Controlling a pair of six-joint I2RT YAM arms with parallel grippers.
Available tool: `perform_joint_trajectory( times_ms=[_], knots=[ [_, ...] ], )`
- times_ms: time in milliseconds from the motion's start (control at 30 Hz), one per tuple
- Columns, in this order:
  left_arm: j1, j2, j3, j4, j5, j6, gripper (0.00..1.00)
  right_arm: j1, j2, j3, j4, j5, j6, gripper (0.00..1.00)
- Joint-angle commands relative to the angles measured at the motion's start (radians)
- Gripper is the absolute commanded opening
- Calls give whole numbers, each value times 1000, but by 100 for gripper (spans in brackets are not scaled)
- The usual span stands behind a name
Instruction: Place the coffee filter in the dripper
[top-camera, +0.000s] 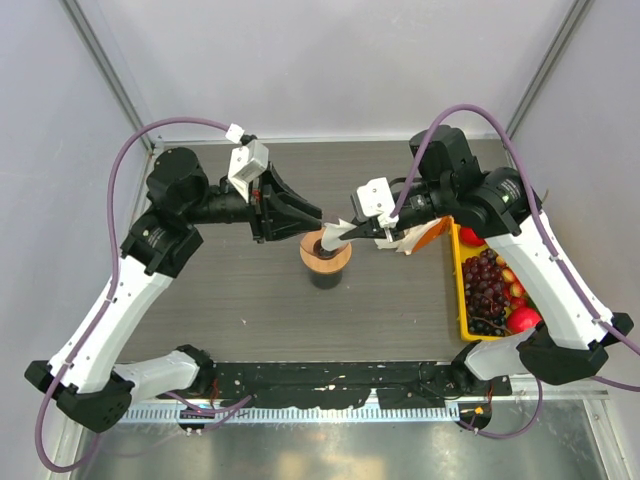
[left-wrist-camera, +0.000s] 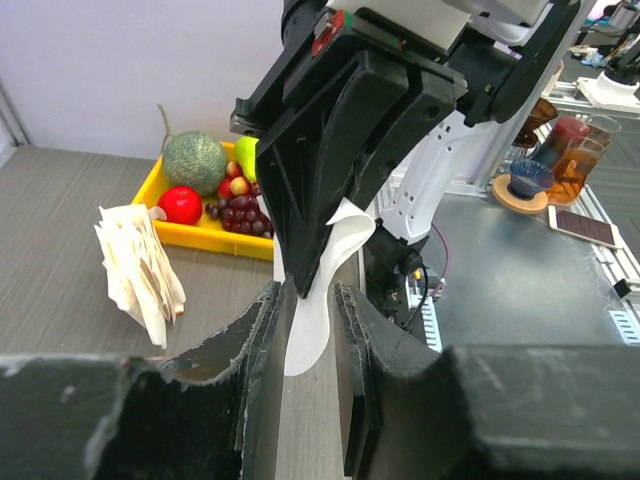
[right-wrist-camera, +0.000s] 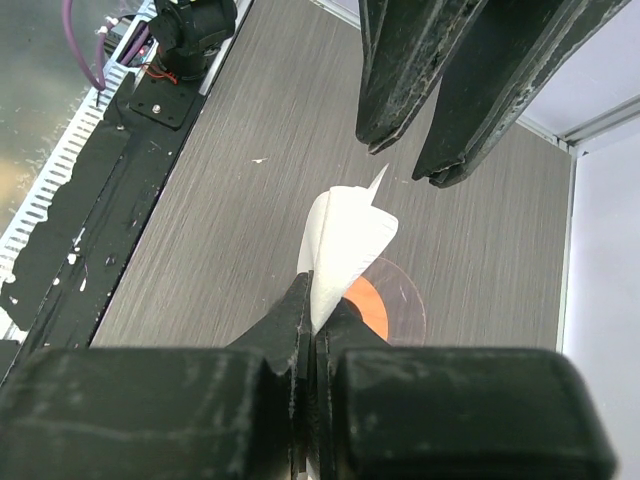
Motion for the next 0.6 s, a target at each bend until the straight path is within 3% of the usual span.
perform_joint_trajectory(
  times_ms=[0, 233, 567],
  knots=[
    [-15, 8, 29, 99, 45, -44, 30, 10, -19, -7, 33, -25, 18, 5],
    [-32, 17, 27, 123, 43, -70, 32, 13, -33, -21, 54, -36, 37, 5],
    [-32, 29, 18, 126, 25, -82, 24, 19, -55, -42, 73, -57, 32, 5]
  ],
)
